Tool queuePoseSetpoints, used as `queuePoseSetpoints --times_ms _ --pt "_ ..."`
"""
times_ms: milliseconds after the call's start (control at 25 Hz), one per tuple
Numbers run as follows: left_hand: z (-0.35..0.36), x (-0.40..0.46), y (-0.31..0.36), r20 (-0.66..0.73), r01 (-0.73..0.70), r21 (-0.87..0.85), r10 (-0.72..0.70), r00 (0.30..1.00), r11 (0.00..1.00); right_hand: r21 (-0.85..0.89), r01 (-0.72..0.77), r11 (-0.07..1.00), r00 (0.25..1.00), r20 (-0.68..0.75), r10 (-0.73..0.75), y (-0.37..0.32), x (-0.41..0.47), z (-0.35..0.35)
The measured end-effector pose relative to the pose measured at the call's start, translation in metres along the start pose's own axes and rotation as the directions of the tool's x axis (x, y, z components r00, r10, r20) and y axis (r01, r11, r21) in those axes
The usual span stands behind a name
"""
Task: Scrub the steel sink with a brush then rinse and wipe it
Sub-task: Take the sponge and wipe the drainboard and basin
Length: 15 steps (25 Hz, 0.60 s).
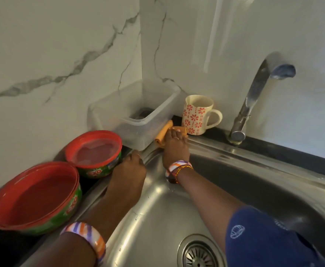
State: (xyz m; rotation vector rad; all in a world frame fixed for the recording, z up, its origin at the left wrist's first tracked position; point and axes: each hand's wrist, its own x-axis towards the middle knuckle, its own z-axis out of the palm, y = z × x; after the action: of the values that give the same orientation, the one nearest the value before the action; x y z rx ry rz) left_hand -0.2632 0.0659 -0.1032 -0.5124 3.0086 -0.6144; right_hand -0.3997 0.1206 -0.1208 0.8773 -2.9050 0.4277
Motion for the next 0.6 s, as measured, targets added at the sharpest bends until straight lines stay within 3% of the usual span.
queuePoseSetpoints --times_ms 200,320,440,600 --pt "-0.011 0.001 0.008 0.097 -0.034 0.115 0.023 0.995 0.993 -0.061 0.31 0.949 0.946 0.122 -0.301 0.016 -0.014 -0.026" --pt "-0.021 0.004 0.009 0.127 -0.099 0.171 0.078 0.989 0.98 -0.225 0.434 0.872 0.9 0.155 -0.408 0.02 -0.012 -0.031" --pt "-0.025 0.005 0.01 0.16 -0.122 0.209 0.089 0.983 0.97 -0.438 0.413 0.799 0.91 0.171 -0.377 0.03 -0.013 -0.03" --pt "-0.026 0.002 0.009 0.161 -0.112 0.215 0.078 0.984 0.97 -0.562 0.242 0.791 0.97 0.157 -0.186 0.07 -0.048 -0.035"
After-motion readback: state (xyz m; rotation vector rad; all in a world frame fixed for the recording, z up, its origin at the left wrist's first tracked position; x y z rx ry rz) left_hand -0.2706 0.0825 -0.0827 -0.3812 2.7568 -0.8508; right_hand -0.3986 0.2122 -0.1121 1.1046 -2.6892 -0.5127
